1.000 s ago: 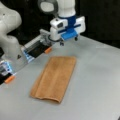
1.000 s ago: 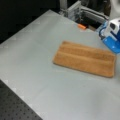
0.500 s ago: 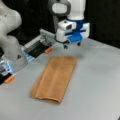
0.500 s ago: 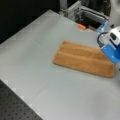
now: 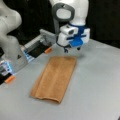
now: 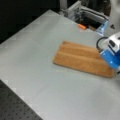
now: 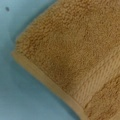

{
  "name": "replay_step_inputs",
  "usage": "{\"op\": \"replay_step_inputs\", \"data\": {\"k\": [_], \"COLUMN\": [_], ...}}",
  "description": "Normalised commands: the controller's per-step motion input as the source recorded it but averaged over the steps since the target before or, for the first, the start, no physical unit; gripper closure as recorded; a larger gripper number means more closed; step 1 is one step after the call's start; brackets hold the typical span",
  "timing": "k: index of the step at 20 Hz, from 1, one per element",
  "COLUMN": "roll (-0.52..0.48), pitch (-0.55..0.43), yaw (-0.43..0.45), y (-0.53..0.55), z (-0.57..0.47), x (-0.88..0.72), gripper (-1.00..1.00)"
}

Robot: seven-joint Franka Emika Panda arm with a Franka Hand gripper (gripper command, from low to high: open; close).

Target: Folding a towel twice

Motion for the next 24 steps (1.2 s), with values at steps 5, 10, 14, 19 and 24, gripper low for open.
{"op": "replay_step_inputs", "data": {"k": [5,10,14,19,24], "roll": [-0.025,0.108,0.031,-0.035,-0.066], "pitch": [0.188,0.202,0.085,0.035,0.025], "yaw": [-0.014,-0.095,-0.059,-0.004,0.008], "y": [0.21,0.15,0.07,0.01,-0.03], "z": [-0.11,-0.09,-0.06,-0.05,-0.09], "x": [0.21,0.23,0.2,0.17,0.13], "gripper": [-1.0,-1.0,-1.0,-1.0,-1.0]}}
